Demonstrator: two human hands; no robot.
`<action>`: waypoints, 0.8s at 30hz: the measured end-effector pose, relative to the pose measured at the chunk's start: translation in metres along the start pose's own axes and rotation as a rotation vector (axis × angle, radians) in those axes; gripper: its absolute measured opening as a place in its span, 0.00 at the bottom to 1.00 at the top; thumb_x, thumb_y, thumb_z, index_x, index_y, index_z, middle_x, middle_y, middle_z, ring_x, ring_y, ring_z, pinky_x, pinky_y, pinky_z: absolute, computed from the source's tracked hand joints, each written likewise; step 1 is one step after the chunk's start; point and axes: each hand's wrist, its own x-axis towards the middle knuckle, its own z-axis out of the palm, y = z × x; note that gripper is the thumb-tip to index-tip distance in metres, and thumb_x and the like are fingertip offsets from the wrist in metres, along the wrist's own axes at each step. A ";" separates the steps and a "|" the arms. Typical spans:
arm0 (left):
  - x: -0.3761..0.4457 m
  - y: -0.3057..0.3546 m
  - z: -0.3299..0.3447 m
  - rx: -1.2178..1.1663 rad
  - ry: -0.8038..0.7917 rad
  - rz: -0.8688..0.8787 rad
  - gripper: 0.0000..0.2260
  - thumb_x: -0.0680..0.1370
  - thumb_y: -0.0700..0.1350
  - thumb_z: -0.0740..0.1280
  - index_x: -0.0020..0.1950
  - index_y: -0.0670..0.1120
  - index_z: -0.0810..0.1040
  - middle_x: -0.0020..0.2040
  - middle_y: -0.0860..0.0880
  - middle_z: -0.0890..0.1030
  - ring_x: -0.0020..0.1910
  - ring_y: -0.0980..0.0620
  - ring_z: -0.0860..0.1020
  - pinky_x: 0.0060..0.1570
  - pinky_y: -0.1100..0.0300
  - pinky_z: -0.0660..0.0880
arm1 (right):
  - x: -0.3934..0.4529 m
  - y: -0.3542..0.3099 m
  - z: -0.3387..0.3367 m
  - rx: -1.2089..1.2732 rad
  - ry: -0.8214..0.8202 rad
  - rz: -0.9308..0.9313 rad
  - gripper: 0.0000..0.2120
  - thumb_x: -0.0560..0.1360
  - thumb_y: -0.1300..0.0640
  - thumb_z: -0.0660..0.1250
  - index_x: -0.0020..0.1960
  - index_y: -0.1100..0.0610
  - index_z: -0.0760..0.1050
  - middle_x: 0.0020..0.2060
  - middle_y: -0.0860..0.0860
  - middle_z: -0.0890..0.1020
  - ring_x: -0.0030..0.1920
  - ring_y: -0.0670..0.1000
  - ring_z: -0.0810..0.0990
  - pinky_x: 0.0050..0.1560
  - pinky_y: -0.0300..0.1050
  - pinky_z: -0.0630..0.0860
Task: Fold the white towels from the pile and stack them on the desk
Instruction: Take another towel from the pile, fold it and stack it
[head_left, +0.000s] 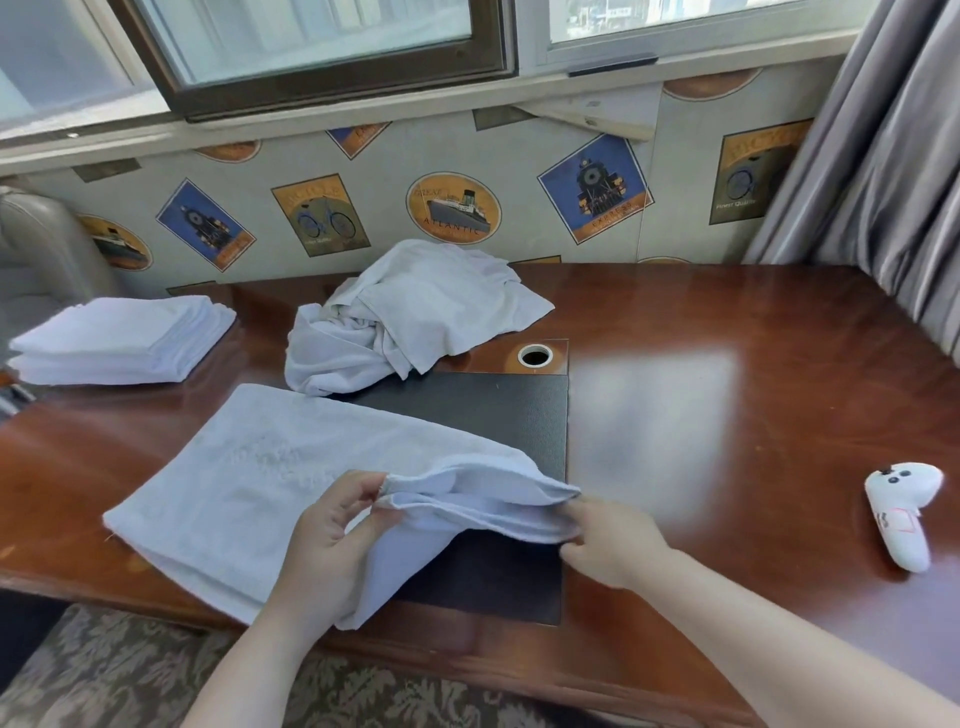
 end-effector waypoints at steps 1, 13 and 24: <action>0.000 0.000 -0.002 0.003 -0.005 -0.003 0.05 0.77 0.39 0.67 0.50 0.42 0.81 0.47 0.47 0.83 0.50 0.49 0.80 0.47 0.66 0.74 | 0.001 0.010 0.000 -0.008 0.008 0.029 0.25 0.73 0.49 0.60 0.69 0.42 0.67 0.67 0.42 0.73 0.60 0.55 0.77 0.50 0.45 0.73; 0.003 0.003 -0.036 0.009 0.152 0.041 0.08 0.74 0.48 0.67 0.50 0.50 0.82 0.48 0.52 0.83 0.50 0.55 0.81 0.49 0.60 0.75 | 0.029 0.025 -0.043 -0.358 0.252 -0.176 0.15 0.74 0.66 0.59 0.56 0.50 0.72 0.57 0.45 0.73 0.55 0.53 0.75 0.37 0.47 0.70; 0.072 0.094 -0.105 -0.068 0.308 0.242 0.05 0.77 0.50 0.66 0.49 0.57 0.81 0.49 0.52 0.84 0.47 0.54 0.82 0.45 0.57 0.79 | 0.026 -0.056 -0.190 -0.983 0.133 -1.032 0.03 0.80 0.57 0.62 0.51 0.50 0.72 0.50 0.46 0.79 0.57 0.51 0.74 0.56 0.46 0.70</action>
